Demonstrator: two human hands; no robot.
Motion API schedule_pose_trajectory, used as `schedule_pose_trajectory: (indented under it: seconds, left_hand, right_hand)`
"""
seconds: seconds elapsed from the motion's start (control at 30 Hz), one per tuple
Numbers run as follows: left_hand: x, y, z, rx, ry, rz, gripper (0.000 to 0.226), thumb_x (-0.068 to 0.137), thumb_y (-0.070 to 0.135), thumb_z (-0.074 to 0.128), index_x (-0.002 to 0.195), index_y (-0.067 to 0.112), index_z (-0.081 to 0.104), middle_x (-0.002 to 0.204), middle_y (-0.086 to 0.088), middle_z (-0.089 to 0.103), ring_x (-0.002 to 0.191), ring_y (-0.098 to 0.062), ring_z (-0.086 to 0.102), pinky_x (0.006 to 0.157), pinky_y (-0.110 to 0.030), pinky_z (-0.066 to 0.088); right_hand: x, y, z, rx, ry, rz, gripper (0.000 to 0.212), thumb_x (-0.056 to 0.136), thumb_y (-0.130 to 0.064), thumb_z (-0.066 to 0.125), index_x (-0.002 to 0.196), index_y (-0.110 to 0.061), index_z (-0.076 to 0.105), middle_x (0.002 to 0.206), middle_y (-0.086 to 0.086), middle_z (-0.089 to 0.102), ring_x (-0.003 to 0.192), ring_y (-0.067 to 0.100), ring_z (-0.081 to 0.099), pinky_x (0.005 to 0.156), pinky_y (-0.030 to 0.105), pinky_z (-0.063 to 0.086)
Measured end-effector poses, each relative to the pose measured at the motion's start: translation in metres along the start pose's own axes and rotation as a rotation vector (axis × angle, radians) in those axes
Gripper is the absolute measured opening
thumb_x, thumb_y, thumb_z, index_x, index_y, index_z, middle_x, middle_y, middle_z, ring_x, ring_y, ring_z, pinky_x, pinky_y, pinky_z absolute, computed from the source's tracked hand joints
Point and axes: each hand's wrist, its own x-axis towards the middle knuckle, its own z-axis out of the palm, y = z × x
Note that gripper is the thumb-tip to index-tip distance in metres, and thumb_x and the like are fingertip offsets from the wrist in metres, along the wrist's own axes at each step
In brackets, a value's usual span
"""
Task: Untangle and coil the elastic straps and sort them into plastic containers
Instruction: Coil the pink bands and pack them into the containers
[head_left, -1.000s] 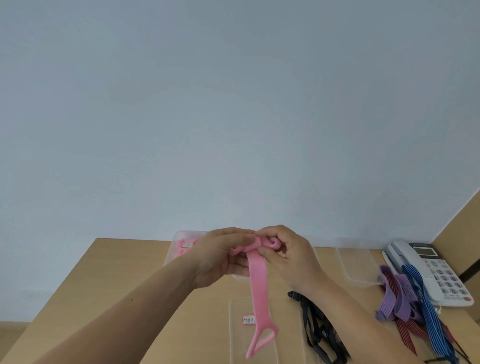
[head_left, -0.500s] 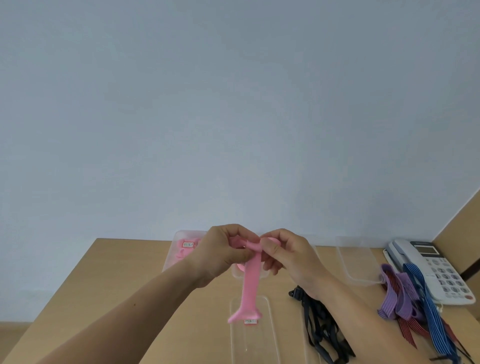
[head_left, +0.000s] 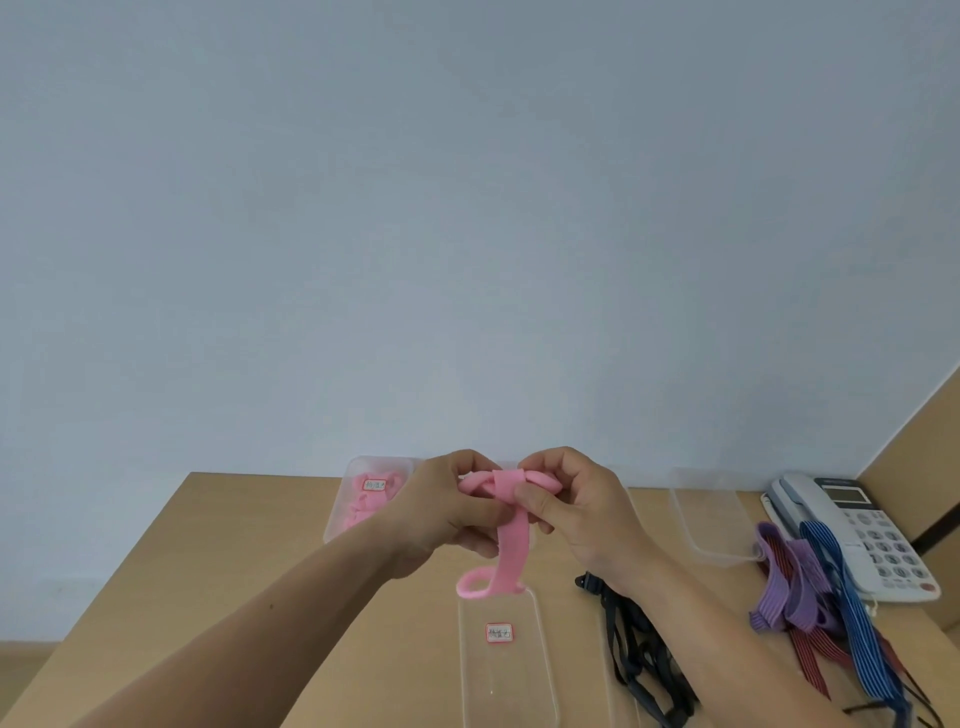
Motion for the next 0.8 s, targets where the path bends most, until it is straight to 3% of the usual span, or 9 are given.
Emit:
schedule_pose_trajectory:
  seconds: [0.2, 0.4, 0.53, 0.67, 0.8]
  left_hand:
    - [-0.004, 0.004, 0.001, -0.086, -0.096, -0.011, 0.049, 0.084, 0.020, 0.076, 0.117, -0.003, 0.050, 0.101, -0.027, 0.072, 0.097, -0.042, 0.070, 0.092, -0.058, 0.054]
    - [-0.001, -0.002, -0.001, -0.111, -0.006, 0.038, 0.030, 0.088, -0.003, 0.067, 0.114, -0.005, 0.053, 0.101, -0.030, 0.070, 0.093, -0.044, 0.071, 0.090, -0.058, 0.054]
    - [-0.001, -0.007, -0.002, 0.005, 0.091, 0.118, 0.022, 0.085, -0.005, 0.071, 0.104, 0.001, 0.063, 0.090, -0.018, 0.074, 0.087, -0.036, 0.073, 0.084, -0.053, 0.058]
    - [-0.003, -0.009, -0.001, 0.086, 0.122, 0.177, 0.023, 0.084, -0.008, 0.069, 0.102, 0.005, 0.066, 0.081, -0.006, 0.071, 0.084, -0.030, 0.072, 0.081, -0.048, 0.059]
    - [-0.006, -0.008, 0.000, 0.046, 0.100, 0.162, 0.023, 0.084, -0.010, 0.068, 0.103, 0.003, 0.062, 0.089, -0.015, 0.070, 0.089, -0.035, 0.071, 0.085, -0.054, 0.057]
  right_hand:
    - [-0.002, 0.001, 0.002, 0.027, 0.019, -0.022, 0.015, 0.087, -0.002, 0.070, 0.097, -0.011, 0.062, 0.079, 0.001, 0.069, 0.055, 0.014, 0.061, 0.054, 0.023, 0.050]
    - [-0.003, 0.002, 0.004, 0.070, -0.013, 0.007, 0.019, 0.083, -0.003, 0.071, 0.093, -0.016, 0.063, 0.080, 0.001, 0.067, 0.061, 0.016, 0.063, 0.058, 0.025, 0.052]
    - [-0.001, 0.000, 0.004, 0.088, -0.018, 0.106, 0.027, 0.079, -0.028, 0.073, 0.099, -0.013, 0.062, 0.078, 0.006, 0.070, 0.065, 0.021, 0.066, 0.061, 0.027, 0.053]
    - [0.001, 0.002, 0.007, 0.052, -0.057, 0.180, 0.018, 0.091, -0.030, 0.067, 0.091, -0.011, 0.067, 0.078, 0.013, 0.072, 0.066, 0.022, 0.065, 0.058, 0.029, 0.052]
    - [0.000, 0.003, 0.008, -0.014, -0.052, 0.140, 0.017, 0.093, -0.029, 0.066, 0.091, -0.013, 0.068, 0.071, 0.011, 0.071, 0.062, 0.020, 0.064, 0.054, 0.029, 0.051]
